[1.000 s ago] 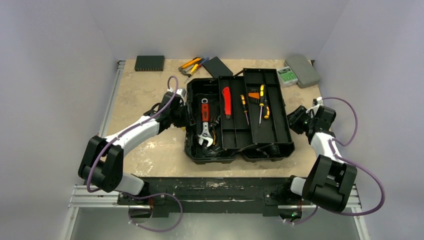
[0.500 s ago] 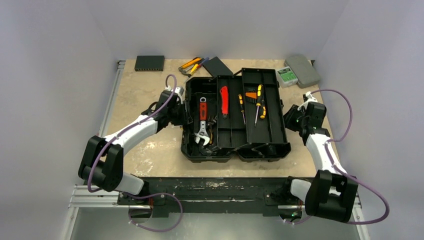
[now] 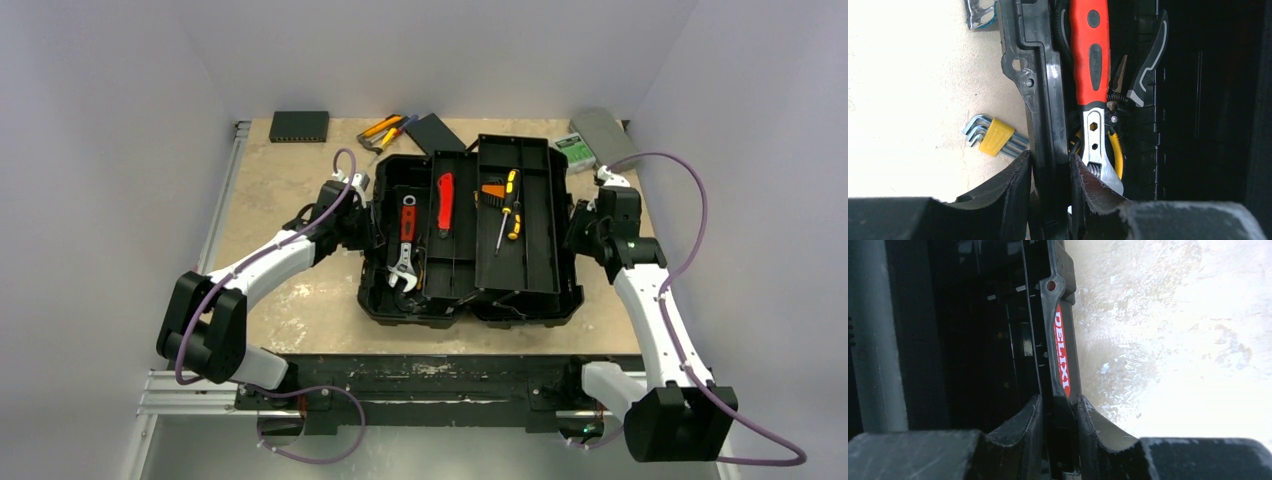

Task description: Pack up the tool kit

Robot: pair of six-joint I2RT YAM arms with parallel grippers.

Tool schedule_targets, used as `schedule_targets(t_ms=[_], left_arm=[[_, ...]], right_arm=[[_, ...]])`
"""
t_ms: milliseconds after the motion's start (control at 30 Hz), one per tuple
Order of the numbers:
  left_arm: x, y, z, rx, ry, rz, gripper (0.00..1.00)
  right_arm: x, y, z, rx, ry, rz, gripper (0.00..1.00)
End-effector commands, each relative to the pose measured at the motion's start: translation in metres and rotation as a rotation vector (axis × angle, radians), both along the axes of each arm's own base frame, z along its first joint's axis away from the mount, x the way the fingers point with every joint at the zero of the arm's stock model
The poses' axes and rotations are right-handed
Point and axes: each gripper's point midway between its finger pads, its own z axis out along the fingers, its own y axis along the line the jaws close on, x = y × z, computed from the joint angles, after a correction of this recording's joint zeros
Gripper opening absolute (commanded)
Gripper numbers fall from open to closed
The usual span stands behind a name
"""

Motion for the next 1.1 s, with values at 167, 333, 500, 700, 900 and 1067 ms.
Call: schedule_targets(t_ms=[167, 333, 500, 700, 900, 1067], left_arm=[[-0.002, -0.018, 0.009, -0.077, -0.018, -0.019, 0.0], [-0.008, -0.024, 0.014, -0.109, -0.024, -0.034, 0.0], [-0.015, -0.034, 0.02, -0.171, -0.002, -0.035, 0.0], [-0.026, -0.058, 0.037, -0.247, 0.002, -0.06, 0.0], [-0.039, -0.092, 0.036, -0.296, 0.033, -0.111, 0.0], [-0.045, -0.117, 0.035, -0.307, 0.055, -0.148, 0.0]], right_arm=[[0.015, 0.016, 0.096, -0.136, -0.154, -0.058, 0.0], [0.016, 0.023, 0.101, -0.282, -0.111, -0.081, 0.0], [0.021, 0.031, 0.133, -0.399, -0.136, -0.103, 0.0], [0.024, 0.042, 0.161, -0.544, -0.152, -0.105, 0.0], [0.025, 0.059, 0.173, -0.681, -0.156, -0.091, 0.0], [0.025, 0.082, 0.186, -0.763, -0.189, -0.07, 0.0]])
